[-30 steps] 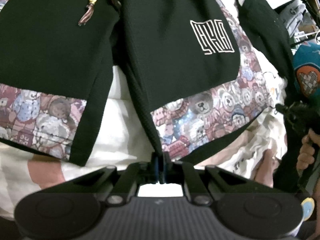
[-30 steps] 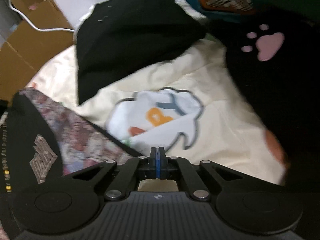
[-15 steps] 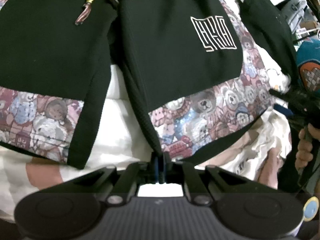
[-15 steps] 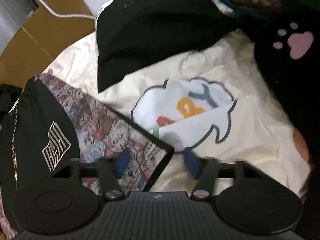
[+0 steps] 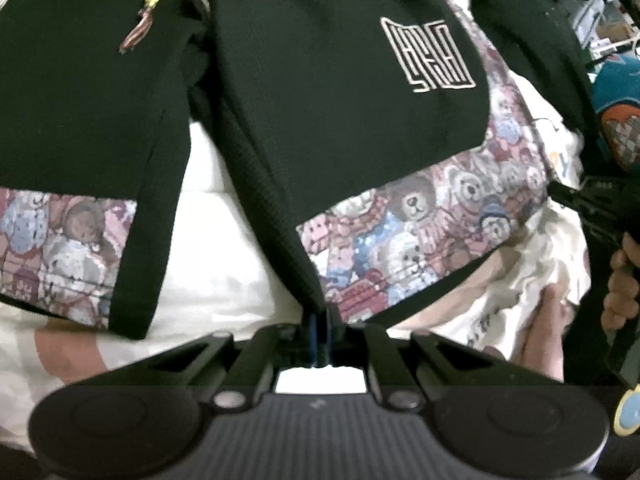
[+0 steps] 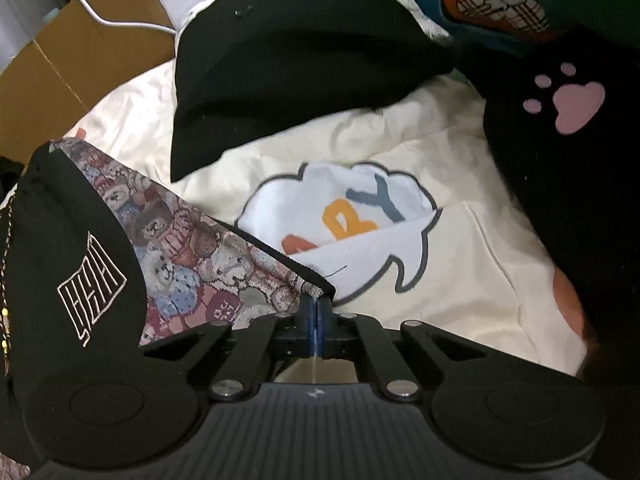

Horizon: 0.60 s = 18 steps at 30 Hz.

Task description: Fold clothes

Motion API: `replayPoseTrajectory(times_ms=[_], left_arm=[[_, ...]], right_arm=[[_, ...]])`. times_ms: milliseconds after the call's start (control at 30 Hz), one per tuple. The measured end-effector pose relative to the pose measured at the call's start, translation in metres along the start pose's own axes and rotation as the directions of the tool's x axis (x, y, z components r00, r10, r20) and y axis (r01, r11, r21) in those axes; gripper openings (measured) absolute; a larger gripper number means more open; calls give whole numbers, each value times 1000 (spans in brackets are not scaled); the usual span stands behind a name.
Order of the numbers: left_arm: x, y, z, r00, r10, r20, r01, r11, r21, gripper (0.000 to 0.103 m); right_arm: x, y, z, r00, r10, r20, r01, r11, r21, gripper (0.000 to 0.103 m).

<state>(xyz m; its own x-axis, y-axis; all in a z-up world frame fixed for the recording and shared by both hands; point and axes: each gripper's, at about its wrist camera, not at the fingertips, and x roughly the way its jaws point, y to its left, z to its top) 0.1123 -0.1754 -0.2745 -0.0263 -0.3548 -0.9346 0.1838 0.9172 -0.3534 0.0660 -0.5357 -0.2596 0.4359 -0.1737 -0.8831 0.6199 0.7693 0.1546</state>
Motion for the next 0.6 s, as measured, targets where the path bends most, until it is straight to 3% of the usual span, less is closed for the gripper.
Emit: replayPoseTrajectory(times_ms=[167, 333, 400, 533, 600], left_arm=[[1, 4, 0, 1000, -4, -5, 4, 1000, -4, 6], [-4, 6, -1, 1000, 12, -2, -12, 1000, -3, 22], [-13, 6, -2, 1000, 24, 18, -24, 1000, 18, 30], [-31, 12, 0, 998, 29, 58, -30, 999, 19, 30], [-44, 15, 2, 996, 24, 87, -25, 999, 20, 32]], right_arm=[[2, -1, 0, 1000, -9, -4, 10, 1000, 6, 1], [2, -4, -1, 1000, -18, -3, 18, 999, 36, 2], [0, -5, -1, 1000, -25, 5, 25, 999, 48, 7], [-4, -4, -2, 999, -31, 18, 30, 998, 53, 16], [-7, -2, -3, 999, -31, 22, 30, 998, 51, 26]])
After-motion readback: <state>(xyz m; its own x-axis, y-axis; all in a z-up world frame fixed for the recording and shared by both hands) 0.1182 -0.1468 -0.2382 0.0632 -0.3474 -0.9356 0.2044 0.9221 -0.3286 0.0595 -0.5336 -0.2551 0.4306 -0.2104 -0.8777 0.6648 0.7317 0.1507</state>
